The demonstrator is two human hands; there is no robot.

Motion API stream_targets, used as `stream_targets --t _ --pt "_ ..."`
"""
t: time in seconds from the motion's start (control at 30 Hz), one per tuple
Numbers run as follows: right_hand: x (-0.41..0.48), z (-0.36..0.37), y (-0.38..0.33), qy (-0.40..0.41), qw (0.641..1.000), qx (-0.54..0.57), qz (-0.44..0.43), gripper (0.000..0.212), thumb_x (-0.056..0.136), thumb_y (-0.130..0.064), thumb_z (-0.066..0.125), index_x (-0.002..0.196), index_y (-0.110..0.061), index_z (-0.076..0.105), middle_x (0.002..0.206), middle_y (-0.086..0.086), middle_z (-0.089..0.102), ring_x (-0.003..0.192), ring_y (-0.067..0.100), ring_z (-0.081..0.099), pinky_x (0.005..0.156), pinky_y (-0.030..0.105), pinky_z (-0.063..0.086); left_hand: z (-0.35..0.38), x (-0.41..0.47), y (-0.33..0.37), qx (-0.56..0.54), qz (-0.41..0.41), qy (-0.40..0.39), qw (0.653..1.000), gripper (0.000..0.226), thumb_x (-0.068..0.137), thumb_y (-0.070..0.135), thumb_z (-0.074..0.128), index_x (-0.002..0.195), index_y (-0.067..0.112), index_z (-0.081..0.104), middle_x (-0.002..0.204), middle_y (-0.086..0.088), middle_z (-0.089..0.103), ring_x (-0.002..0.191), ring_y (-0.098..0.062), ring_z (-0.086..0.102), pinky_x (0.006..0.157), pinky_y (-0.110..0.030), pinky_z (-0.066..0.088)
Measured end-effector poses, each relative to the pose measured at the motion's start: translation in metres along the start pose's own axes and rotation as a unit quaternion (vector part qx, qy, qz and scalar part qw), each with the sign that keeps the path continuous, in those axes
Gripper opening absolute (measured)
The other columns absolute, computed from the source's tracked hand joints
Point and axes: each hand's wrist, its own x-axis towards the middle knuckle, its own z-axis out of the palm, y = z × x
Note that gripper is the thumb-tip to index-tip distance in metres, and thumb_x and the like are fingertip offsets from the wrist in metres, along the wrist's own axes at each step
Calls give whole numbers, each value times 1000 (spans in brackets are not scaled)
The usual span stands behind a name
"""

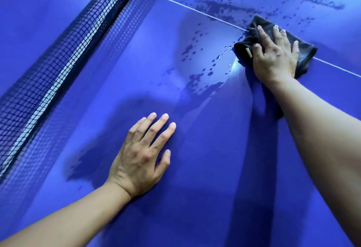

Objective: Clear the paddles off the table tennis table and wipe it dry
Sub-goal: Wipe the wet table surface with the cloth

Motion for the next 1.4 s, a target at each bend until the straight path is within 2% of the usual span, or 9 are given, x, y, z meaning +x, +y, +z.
stream_targets --t 0.27,0.43,0.6,0.77,0.97,1.1,1.2,1.4 --pt "-86 14 -66 -1 994 -16 -108 54 104 -48 30 157 -48 25 170 0 19 157 16 11 127 49 1 -4 0 3 -12 -12 -1 1000 54 96 35 43 145 14 51 154 -7 45 146 -32 36 119 -48 28" --pt "-156 23 -99 -8 991 3 -130 54 103 -48 28 157 -51 23 170 -4 16 157 12 8 127 47 -3 -16 -16 7 -45 -28 35 998 48 97 29 41 136 6 59 138 -14 56 131 -36 50 114 -47 35" --pt "-233 32 -131 -16 988 0 -153 55 103 -48 27 157 -50 23 170 -4 16 157 12 7 127 47 -3 -31 -136 -2 -49 -106 48 992 46 95 23 45 135 5 58 140 -16 55 127 -37 52 109 -50 38" --pt "-341 41 -174 -21 983 1 -184 57 100 -49 26 157 -48 26 169 -1 21 157 15 12 127 50 2 -55 -278 -18 -18 -178 36 983 52 92 23 47 141 6 53 149 -19 46 134 -41 45 110 -56 37" --pt "-479 47 -220 -19 973 -3 -229 59 99 -48 35 157 -41 32 167 3 27 156 19 19 125 54 10 -70 -369 -16 -50 -217 -18 975 54 95 27 38 145 7 49 155 -18 40 143 -39 37 117 -54 31" --pt "-561 52 -236 -18 964 28 -263 57 100 -44 42 156 -38 37 167 4 29 156 20 21 124 55 14 -74 -382 -20 -128 -222 -8 967 56 95 22 35 147 4 45 157 -15 39 147 -33 32 121 -50 27" --pt "-593 53 -241 -31 955 39 -293 56 100 -43 46 155 -41 38 167 2 28 156 19 21 125 54 14 -78 -374 -24 -186 -265 47 945 52 94 15 37 144 1 43 148 -17 46 137 -33 44 113 -48 37" --pt "-574 49 -229 -25 946 58 -318 55 98 -45 49 153 -42 43 166 -2 31 154 11 24 125 49 18 -81 -361 -17 -153 -263 66 950 53 92 22 37 142 8 48 146 -13 49 132 -31 48 105 -47 39"
